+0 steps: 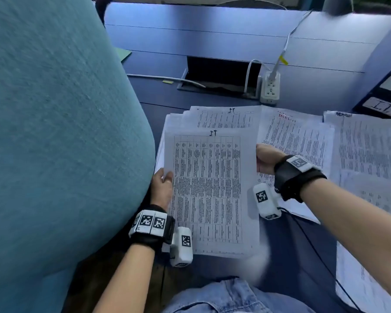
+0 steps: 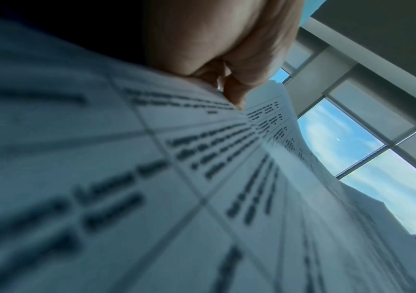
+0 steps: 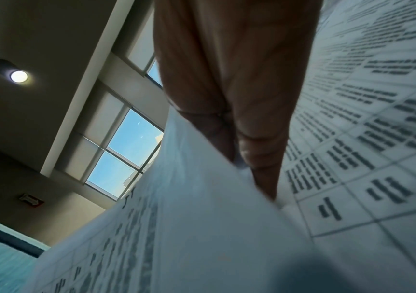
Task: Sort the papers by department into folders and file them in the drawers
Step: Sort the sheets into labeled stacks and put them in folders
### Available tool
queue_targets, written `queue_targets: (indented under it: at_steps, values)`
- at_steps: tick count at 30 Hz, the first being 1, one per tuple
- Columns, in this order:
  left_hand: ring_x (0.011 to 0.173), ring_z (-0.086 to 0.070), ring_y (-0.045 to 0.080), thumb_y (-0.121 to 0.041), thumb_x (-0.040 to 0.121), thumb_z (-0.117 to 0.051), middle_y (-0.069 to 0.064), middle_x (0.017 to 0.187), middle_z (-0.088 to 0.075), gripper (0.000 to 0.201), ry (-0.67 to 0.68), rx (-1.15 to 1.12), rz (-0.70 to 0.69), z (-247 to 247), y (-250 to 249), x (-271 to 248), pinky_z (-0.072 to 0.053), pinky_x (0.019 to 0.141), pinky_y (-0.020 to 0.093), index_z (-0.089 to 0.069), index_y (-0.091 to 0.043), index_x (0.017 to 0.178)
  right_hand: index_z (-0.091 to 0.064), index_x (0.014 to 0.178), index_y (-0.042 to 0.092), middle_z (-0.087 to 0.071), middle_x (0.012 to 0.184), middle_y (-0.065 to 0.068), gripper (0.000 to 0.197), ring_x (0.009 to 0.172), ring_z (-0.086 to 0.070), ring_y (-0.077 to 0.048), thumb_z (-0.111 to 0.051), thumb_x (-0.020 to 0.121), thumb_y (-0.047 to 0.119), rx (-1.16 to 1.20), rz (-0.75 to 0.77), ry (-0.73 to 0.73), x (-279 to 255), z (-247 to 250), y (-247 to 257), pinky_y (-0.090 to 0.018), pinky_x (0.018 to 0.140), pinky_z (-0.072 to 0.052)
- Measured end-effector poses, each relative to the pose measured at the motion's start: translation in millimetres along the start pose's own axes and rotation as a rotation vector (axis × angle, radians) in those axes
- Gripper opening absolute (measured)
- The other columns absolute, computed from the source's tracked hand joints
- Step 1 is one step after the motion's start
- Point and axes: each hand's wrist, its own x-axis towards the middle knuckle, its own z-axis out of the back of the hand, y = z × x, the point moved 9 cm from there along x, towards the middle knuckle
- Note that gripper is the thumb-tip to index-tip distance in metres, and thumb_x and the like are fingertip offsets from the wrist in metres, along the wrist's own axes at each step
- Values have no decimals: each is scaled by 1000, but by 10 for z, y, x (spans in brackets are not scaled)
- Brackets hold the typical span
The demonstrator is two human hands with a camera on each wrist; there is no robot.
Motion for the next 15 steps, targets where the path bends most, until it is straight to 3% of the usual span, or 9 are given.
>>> queue_targets:
  at_steps: [2,4,8,10,12,15]
  values:
    - [124,-45,39,-12,96,-45,29,132,-46,40,-19,41,16,43,43,12,-35,106,47,-42,10,129,-59,108,-3,-71,85,-11,25,66,-69,-19,-40,98,10,-1,-20,9,87,-52,3,-34,60,-59]
    - [121,-45,42,-8,96,-44,33,129,-47,37,-42,61,23,74,81,26,-36,104,45,-43,15,124,-57,113,1,-69,89,-11,25,68,-69,-19,-39,99,12,-39,-57,37,126,-141,-10,-36,68,-57]
    - [120,-47,41,-5,95,-43,31,126,-51,33,-50,79,37,85,135,17,-37,104,47,-46,16,121,-60,101,3,-66,92,-11,25,70,-68,-18,-35,100,10,-89,-55,61,169,-291,35,-37,71,-56]
    - [122,-47,39,-7,95,-44,29,129,-50,35,-55,87,52,82,165,12,-37,105,47,-46,13,125,-57,104,3,-62,95,-14,27,77,-65,-22,-31,100,10,-20,-36,-22,196,-247,74,-37,71,-55]
    - [119,-50,38,-6,95,-44,27,125,-53,31,-75,97,34,91,151,19,-39,104,43,-49,13,120,-55,103,6,-61,94,-11,31,82,-61,-23,-29,102,23,125,-12,-111,214,-177,91,-36,71,-52]
    - [109,-54,34,-1,95,-43,26,110,-57,22,-79,92,6,85,120,17,-42,91,32,-53,16,105,-54,86,9,-61,74,-4,40,67,-57,-15,-28,102,35,304,40,-173,175,-62,94,-25,61,-48]
